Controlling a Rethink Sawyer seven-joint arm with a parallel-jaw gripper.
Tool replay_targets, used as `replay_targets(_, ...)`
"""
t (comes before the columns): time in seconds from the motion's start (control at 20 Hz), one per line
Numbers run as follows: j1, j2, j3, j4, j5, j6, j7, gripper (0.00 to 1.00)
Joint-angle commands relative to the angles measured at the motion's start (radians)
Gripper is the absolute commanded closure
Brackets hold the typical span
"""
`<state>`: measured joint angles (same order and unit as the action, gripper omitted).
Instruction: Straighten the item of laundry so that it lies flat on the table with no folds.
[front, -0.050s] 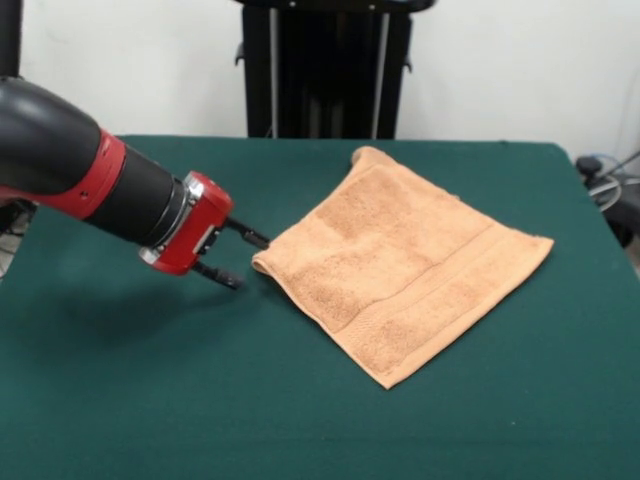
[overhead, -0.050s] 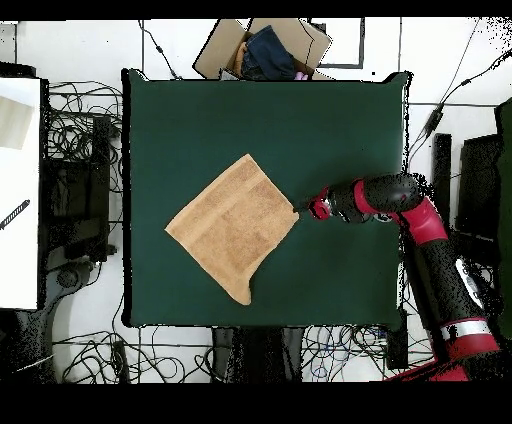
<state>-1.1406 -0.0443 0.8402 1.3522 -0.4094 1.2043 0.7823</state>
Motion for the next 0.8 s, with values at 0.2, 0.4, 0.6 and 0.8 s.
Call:
replay_targets(0.2,0.006,0.048,-0.085,0.042,-0.062,-0.05,-0.091,0.0)
replay_targets(0.4,0.001,0.07,-0.088,0.052,-0.063,-0.062,-0.091,0.0)
replay_targets(0.6,-0.006,0.09,-0.089,0.072,-0.068,-0.089,-0.086,0.0)
replay_targets(0.8,-0.011,0.109,-0.089,0.094,-0.074,-0.124,-0.073,0.0)
